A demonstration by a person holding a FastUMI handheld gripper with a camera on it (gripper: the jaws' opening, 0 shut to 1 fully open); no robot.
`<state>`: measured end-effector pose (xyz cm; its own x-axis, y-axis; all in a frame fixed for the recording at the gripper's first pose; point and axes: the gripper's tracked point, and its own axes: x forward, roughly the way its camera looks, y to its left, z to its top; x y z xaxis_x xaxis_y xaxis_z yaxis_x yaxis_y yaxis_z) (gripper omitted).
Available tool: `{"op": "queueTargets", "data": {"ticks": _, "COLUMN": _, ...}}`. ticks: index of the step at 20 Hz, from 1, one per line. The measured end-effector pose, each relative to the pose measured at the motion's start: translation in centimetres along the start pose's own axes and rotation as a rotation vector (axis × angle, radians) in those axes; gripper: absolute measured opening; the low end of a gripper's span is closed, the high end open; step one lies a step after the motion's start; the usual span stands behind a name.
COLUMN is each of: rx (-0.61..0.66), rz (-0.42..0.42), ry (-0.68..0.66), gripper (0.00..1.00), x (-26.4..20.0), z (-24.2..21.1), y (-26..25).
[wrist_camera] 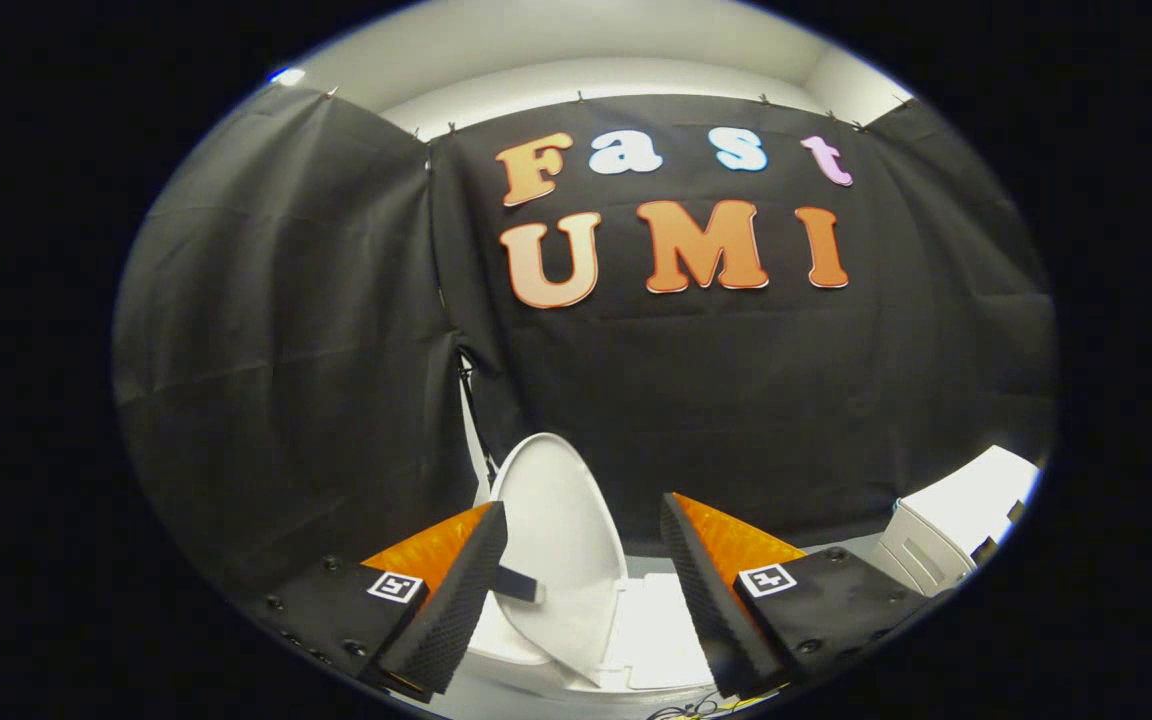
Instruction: Open the toilet lid.
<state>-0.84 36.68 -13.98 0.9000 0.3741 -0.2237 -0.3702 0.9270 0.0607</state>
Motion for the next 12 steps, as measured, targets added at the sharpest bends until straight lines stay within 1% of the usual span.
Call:
{"op": "queueTargets", "data": {"ticks": 5, "rx": 0.03, "rz": -0.057, "ry": -0.033, "gripper": 0.99, "x": -1.5, "z": 1.9, "y": -5.3}}
{"op": "queueTargets", "data": {"ticks": 12, "rx": 0.0, "rz": -0.111, "ry": -0.075, "gripper": 0.99, "x": -3.4, "z": 4.4, "y": -13.3}}
